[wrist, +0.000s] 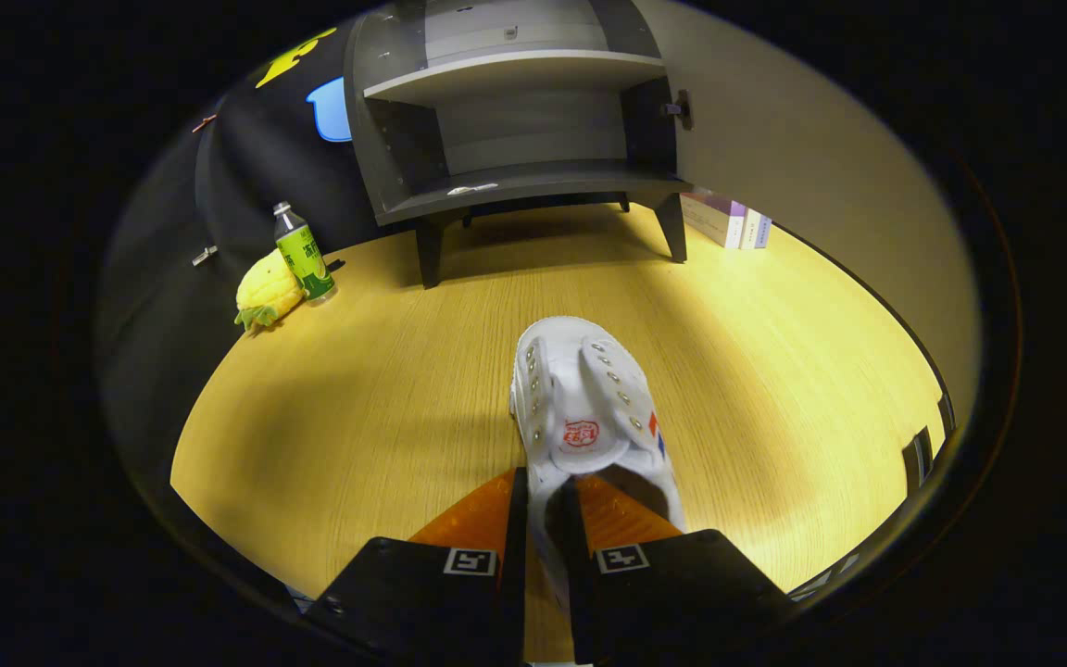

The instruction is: Open the shoe cabinet door, grab the shoes and put them into the shoe cabinet, then close the shoe cabinet door.

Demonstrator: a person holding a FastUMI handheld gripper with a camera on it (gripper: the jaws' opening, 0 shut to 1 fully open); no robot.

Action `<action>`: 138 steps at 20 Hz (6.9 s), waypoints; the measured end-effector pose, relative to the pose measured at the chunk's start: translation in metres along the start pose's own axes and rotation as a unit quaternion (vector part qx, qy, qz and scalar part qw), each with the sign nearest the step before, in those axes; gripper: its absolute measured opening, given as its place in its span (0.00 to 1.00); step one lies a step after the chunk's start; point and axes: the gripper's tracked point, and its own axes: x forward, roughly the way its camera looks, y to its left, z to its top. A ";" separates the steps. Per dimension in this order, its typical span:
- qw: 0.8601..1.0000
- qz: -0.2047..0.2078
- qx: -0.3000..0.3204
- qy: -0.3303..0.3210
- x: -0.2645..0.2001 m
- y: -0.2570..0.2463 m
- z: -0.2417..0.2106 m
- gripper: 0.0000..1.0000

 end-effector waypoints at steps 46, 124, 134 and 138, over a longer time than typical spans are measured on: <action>0.969 -0.032 -0.066 -0.237 -0.030 0.063 0.506 0.04; 0.945 0.030 0.012 -0.325 -0.384 -0.218 0.342 0.98; 0.947 0.071 -0.009 -0.314 -0.363 -0.202 0.346 0.98; 0.946 0.082 -0.006 -0.312 -0.358 -0.180 0.343 0.98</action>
